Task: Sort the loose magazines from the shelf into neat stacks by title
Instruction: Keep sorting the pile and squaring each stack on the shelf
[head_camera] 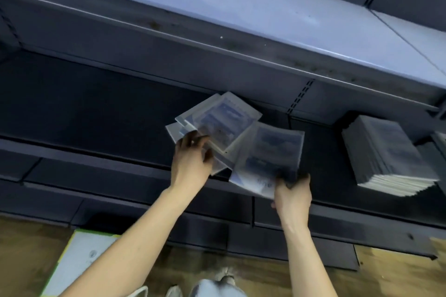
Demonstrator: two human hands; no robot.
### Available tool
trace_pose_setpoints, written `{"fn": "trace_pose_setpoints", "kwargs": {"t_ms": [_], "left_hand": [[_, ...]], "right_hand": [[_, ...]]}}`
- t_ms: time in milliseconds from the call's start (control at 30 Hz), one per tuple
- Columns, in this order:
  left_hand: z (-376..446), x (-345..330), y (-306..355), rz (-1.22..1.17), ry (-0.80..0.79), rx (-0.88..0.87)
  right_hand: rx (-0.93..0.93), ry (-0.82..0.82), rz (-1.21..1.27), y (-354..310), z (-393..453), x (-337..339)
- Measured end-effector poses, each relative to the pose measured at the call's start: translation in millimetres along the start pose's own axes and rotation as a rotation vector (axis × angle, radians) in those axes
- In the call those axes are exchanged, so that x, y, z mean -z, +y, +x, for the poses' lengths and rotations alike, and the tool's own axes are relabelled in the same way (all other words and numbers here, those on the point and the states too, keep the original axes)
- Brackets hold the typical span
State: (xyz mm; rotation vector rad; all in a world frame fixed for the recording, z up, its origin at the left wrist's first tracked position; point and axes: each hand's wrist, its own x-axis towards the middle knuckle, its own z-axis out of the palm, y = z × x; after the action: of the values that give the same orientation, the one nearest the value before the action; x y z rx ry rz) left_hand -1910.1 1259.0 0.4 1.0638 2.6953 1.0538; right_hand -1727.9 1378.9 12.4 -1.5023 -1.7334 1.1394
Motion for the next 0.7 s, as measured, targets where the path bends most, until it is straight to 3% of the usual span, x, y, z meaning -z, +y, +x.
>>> {"fn": "trace_pose_setpoints", "kwargs": {"t_ms": [300,433,600,700], "left_hand": [[68.3,-7.3,-2.7,0.234,-0.075,0.167],[68.4,0.2,7.0,0.274,-0.079,0.265],[46.6,2.2,15.2,0.205,-0.215,0.338],[32.8,1.7,15.8,0.291,-0.172,0.308]], "right_hand": [[-0.021,-0.048,0.272,-10.2,8.2,13.3],[-0.006,-0.072,0.321,-13.3,12.7,9.8],[-0.003,-0.114,0.371,-17.8,15.3,-3.8],[-0.009,-0.138,0.399,-20.3,16.2,-11.3]]}}
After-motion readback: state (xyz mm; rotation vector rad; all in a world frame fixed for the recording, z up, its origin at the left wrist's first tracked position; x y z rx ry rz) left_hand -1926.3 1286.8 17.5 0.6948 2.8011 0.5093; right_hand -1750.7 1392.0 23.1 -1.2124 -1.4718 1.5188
